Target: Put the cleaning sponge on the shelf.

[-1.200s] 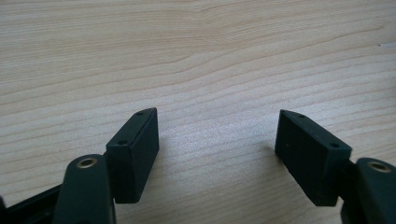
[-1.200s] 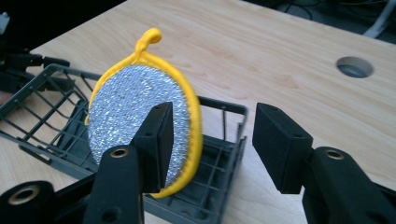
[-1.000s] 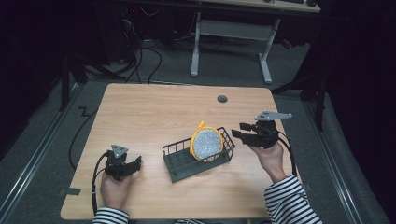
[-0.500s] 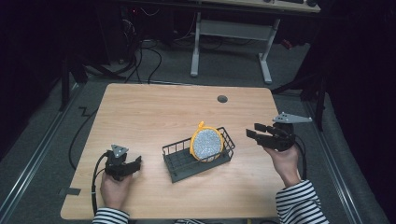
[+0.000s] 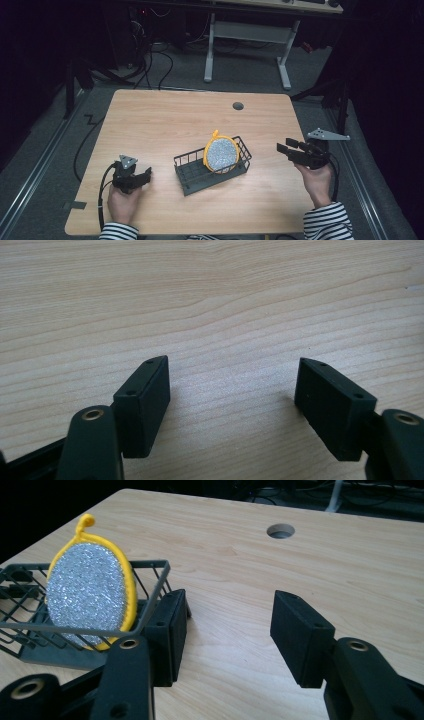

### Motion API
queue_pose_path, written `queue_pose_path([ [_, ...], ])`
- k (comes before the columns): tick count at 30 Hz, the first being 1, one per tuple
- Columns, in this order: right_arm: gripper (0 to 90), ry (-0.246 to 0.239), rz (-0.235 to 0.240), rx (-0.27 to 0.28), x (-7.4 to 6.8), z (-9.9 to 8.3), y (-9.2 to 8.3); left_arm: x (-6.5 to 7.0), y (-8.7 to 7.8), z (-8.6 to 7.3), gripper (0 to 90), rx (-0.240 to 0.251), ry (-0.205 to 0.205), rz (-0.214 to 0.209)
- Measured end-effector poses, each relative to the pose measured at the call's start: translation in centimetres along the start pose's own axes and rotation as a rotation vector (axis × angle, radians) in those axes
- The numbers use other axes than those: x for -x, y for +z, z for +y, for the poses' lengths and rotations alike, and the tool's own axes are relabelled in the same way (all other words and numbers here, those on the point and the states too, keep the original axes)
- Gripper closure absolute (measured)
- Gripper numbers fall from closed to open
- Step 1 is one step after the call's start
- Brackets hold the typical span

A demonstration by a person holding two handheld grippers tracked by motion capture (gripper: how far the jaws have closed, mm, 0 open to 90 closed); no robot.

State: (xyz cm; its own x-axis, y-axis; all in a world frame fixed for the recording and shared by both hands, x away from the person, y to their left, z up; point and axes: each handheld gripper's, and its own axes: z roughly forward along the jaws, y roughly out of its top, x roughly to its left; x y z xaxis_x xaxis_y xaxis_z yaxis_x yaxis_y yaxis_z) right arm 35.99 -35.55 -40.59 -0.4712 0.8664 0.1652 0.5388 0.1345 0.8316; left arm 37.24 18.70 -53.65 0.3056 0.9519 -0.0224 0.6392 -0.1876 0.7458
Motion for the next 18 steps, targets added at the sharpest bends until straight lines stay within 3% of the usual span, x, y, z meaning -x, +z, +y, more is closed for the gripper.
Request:
queue_pose_path([
  [18, 45.7, 0.054, -0.046, 0.036, 1.3, -3.5, -1.0, 0.0, 0.0, 0.0, 31.0, -0.001, 0.0, -0.001],
])
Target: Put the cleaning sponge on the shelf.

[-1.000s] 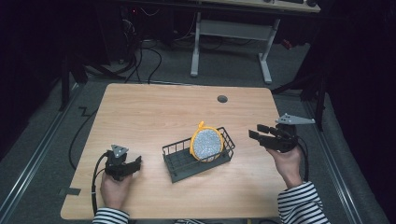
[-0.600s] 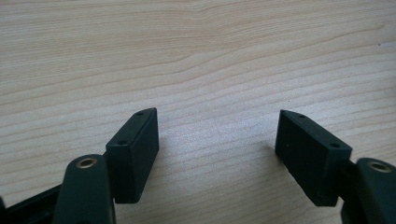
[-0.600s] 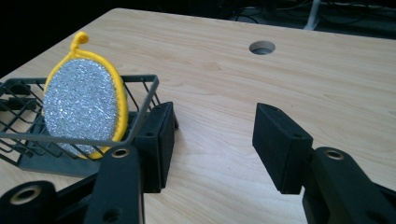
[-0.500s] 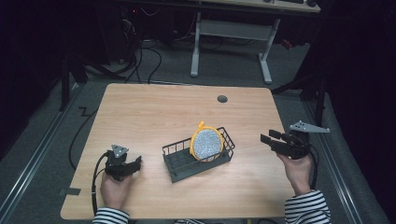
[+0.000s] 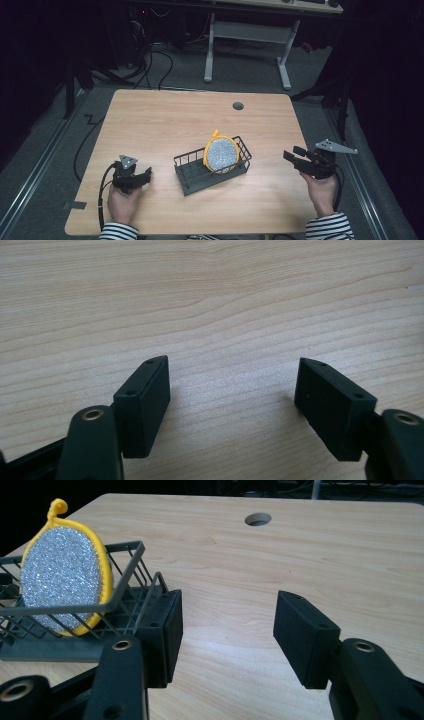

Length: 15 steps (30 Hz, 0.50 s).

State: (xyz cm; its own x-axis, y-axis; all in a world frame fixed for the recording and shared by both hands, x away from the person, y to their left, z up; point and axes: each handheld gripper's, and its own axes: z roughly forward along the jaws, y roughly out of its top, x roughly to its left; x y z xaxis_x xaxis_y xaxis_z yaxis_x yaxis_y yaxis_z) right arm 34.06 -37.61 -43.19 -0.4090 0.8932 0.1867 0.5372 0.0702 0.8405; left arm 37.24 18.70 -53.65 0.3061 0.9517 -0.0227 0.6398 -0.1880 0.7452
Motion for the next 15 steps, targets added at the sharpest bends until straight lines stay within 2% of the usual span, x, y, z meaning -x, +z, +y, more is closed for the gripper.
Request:
queue_pose_path([
  [15, 44.7, 0.056, -0.031, -0.026, 0.9, -3.5, 1.5, 0.0, 0.0, 0.0, 30.9, -0.001, 0.001, 0.001],
])
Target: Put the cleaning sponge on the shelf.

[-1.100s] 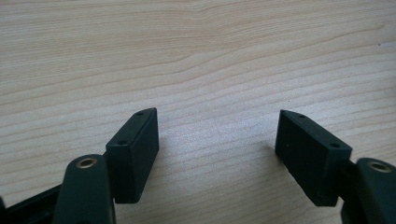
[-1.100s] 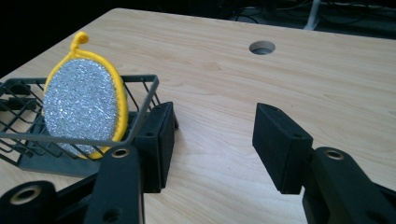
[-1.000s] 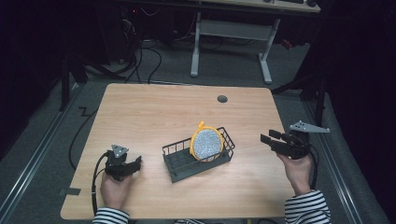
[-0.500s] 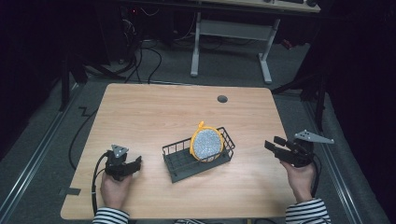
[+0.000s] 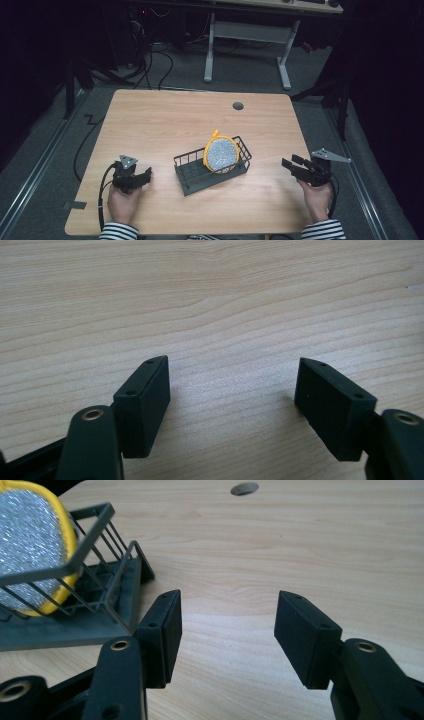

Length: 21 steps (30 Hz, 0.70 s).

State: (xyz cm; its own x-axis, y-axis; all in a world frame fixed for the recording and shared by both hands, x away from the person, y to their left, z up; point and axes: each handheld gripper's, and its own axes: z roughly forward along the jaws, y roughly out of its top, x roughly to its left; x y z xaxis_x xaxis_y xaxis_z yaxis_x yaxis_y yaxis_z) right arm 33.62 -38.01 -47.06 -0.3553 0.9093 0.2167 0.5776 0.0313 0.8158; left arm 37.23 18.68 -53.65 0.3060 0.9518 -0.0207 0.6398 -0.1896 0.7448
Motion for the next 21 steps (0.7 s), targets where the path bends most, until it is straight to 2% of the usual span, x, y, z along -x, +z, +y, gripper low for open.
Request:
queue_pose_path([
  [11, 43.5, 0.012, -0.037, -0.042, 0.1, -2.2, 1.7, 0.0, 0.0, 0.0, 30.9, 0.0, -0.001, -0.001],
  [16, 43.1, 0.003, -0.053, -0.064, 0.0, -3.1, 2.5, 0.0, 0.0, 0.0, 31.0, 0.0, -0.001, -0.001],
  [21, 42.7, -0.026, -0.079, -0.083, -0.3, -3.7, 3.0, 0.0, 0.0, 0.0, 31.0, 0.0, -0.001, -0.001],
])
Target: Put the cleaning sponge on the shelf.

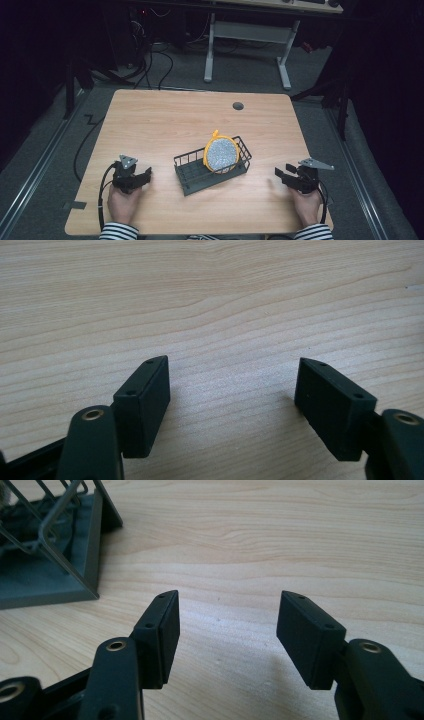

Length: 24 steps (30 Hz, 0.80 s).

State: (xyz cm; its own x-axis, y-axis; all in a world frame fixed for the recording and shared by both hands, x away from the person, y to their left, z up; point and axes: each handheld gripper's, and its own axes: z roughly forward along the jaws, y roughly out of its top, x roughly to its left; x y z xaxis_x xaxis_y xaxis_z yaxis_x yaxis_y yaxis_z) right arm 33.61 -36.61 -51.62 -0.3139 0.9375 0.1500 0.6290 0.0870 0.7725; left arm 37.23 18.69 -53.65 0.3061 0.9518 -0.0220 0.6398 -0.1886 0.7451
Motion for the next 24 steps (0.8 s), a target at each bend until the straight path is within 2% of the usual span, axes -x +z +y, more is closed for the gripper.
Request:
queue_pose_path([
  [8, 41.2, -0.047, -0.045, -0.035, -0.7, -0.7, 0.7, 0.0, 0.0, 0.0, 31.0, 0.0, 0.0, 0.0],
  [19, 38.3, -0.135, -0.107, -0.081, -1.6, -1.0, 1.4, 0.0, 0.0, 0.0, 31.0, 0.0, -0.001, -0.001],
  [24, 38.2, -0.131, -0.104, -0.082, -1.6, -1.0, 1.4, 0.0, 0.0, 0.0, 30.7, -0.001, 0.002, -0.001],
])
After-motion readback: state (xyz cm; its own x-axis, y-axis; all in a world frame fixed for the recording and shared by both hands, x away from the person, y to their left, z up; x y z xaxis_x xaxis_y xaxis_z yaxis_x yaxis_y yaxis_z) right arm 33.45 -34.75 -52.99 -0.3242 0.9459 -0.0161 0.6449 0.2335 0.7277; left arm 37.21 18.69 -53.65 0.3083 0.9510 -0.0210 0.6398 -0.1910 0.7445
